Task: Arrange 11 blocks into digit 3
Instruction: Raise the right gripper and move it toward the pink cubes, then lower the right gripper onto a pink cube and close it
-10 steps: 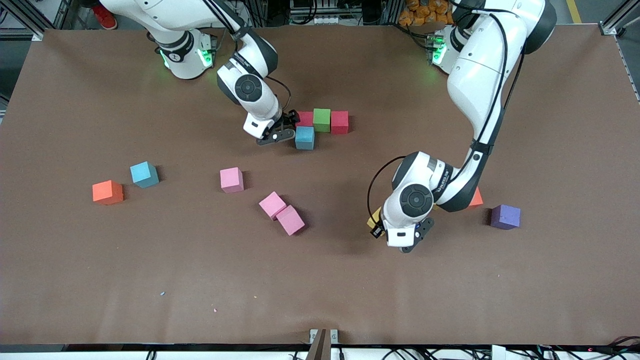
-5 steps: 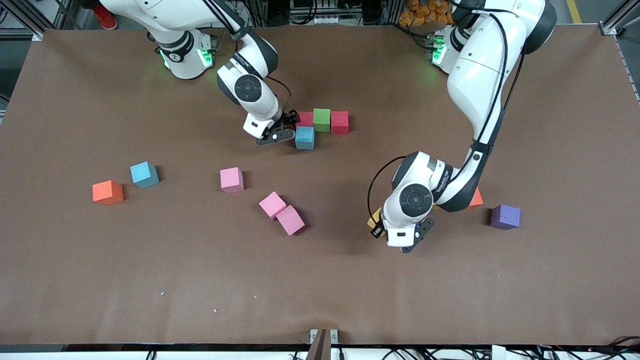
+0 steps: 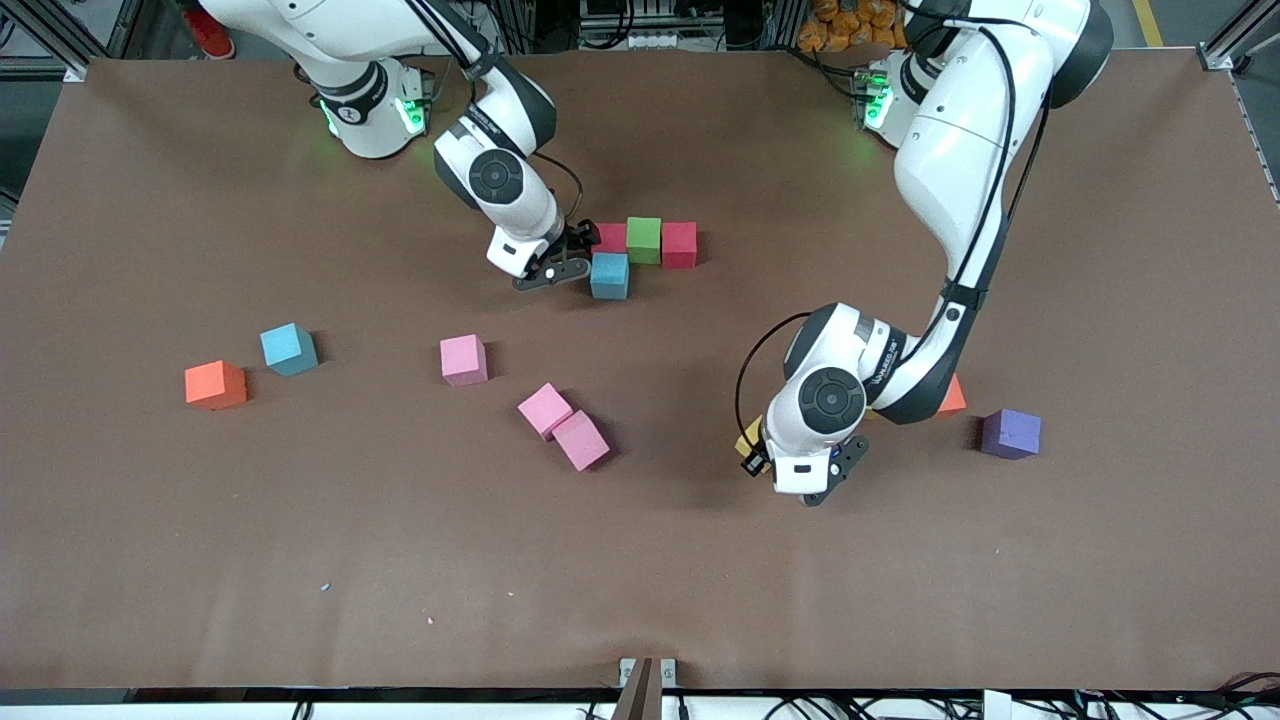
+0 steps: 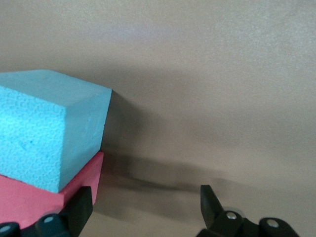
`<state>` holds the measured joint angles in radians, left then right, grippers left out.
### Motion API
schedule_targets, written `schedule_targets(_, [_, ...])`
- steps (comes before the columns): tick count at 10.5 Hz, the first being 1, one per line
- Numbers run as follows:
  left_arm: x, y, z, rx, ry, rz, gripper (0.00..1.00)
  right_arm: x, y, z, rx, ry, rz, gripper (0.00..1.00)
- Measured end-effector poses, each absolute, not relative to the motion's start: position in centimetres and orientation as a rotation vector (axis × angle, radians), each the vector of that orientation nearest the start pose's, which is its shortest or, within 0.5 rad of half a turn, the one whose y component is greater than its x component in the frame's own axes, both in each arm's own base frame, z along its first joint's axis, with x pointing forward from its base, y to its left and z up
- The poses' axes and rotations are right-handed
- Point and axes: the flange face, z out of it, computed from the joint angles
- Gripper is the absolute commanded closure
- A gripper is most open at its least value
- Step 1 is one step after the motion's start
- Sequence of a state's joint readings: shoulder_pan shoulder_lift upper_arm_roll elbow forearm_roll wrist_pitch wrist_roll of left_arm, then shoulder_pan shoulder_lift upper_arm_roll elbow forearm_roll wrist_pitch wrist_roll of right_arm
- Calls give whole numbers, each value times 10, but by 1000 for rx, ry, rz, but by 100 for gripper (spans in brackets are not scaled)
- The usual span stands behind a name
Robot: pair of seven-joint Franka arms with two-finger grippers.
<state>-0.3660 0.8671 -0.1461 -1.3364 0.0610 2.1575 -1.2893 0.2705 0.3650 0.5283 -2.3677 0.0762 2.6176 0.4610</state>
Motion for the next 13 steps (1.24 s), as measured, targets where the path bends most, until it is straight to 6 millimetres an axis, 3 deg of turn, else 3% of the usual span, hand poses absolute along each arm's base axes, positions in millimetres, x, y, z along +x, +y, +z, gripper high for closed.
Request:
schedule_targets(4, [654,-338,208,-2906,-1214,113,100,349,360,190,-2958,-469,278,1])
schedule_targets(9, [654,-338,207,-2906,-1214,113,100,400,331,205,-2928,-621,195,0])
schedule_targets(13, [654,-338,208,-2906,-1213,113,100,425,335,226,-2910,-639,114,0])
